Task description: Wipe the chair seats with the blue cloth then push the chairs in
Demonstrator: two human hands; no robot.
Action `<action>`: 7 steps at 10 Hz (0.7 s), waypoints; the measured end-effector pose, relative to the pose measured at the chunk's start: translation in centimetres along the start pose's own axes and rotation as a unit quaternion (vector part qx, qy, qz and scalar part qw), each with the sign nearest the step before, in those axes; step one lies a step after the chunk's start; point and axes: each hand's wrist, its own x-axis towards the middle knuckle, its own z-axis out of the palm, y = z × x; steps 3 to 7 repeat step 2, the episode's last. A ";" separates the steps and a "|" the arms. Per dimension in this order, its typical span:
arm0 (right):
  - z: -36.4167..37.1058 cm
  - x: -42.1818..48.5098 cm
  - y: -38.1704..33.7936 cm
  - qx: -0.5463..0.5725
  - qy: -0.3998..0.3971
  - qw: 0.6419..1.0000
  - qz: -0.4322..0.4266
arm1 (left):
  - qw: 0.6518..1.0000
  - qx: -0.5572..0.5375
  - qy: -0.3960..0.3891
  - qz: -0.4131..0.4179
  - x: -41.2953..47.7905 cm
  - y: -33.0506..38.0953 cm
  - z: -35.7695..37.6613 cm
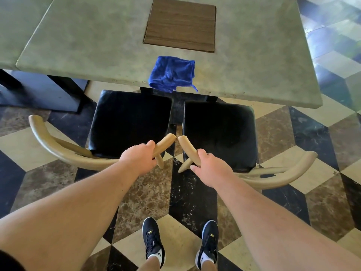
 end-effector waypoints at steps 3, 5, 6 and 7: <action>-5.2 -0.2 -1.7 -0.009 0.057 0.996 -0.061 | 0.998 -0.007 0.046 0.033 -0.6 2.1 -2.0; -5.2 -0.2 -1.7 -0.009 0.057 0.996 -0.061 | 0.998 -0.007 0.046 0.033 -0.6 2.1 -2.0; -5.2 -0.2 -1.7 -0.009 0.057 0.996 -0.061 | 0.998 -0.007 0.046 0.033 -0.6 2.1 -2.0; -5.2 -0.2 -1.7 -0.009 0.057 0.996 -0.061 | 0.998 -0.007 0.046 0.033 -0.6 2.1 -2.0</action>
